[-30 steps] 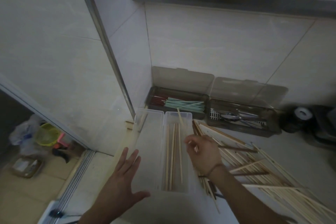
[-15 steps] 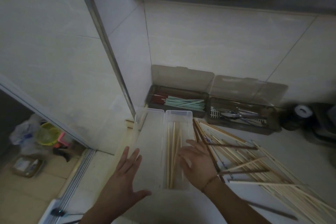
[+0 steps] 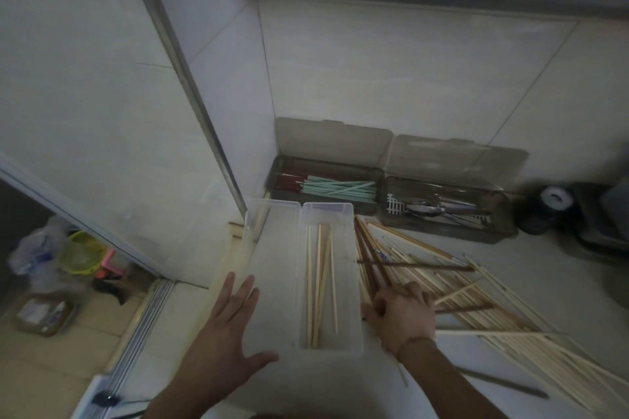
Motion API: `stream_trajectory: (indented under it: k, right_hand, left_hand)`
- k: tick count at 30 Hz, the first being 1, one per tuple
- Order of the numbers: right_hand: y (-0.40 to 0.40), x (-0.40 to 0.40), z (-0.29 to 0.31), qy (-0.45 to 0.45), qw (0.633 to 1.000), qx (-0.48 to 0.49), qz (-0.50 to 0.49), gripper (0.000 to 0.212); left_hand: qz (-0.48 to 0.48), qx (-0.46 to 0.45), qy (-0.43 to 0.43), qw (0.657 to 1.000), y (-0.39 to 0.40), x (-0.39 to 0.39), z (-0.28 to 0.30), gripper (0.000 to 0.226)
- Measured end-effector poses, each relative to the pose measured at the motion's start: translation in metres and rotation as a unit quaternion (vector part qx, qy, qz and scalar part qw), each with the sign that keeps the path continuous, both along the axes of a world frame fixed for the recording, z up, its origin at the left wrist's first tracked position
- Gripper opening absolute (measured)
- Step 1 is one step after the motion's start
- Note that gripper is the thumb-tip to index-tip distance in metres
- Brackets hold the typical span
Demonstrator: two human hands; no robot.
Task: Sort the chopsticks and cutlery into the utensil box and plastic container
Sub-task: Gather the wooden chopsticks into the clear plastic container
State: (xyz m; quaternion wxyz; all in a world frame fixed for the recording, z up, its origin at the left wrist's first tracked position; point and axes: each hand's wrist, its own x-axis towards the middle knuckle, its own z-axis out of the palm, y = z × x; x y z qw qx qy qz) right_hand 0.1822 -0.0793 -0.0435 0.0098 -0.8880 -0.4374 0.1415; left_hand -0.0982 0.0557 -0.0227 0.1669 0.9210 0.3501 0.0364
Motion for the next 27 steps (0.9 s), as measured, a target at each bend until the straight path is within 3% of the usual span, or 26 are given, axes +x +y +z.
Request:
stream_trajectory:
  k: [5,13,19,22,25,27]
  right_hand:
    - [0.012,0.003,0.011,-0.005,0.997,-0.081,0.018,0.036]
    - [0.004,0.011,0.023,0.072,0.995,-0.052,0.045,0.027]
    - [0.003,0.018,0.029,0.312,0.942,0.116,-0.046,0.043]
    - [0.007,0.018,0.033,0.313,0.935,0.161,-0.047,0.047]
    - [0.013,0.019,0.034,0.306,0.919,0.239,-0.067,0.027]
    - [0.020,0.018,0.037,0.300,0.909,0.282,-0.071,0.026]
  left_hand:
    - [0.007,-0.014,0.009,1.000,-0.002,0.001,0.006,0.110]
    - [-0.002,0.008,0.012,1.000,0.001,-0.002,-0.002,0.106]
    - [0.011,-0.004,0.010,1.000,0.000,0.000,0.000,0.109]
    - [0.009,0.000,0.017,1.000,0.000,0.000,0.000,0.108]
    - [0.002,0.010,0.020,1.000,0.000,0.000,0.002,0.106]
    - [0.014,-0.008,0.012,1.000,0.000,0.001,0.003,0.108]
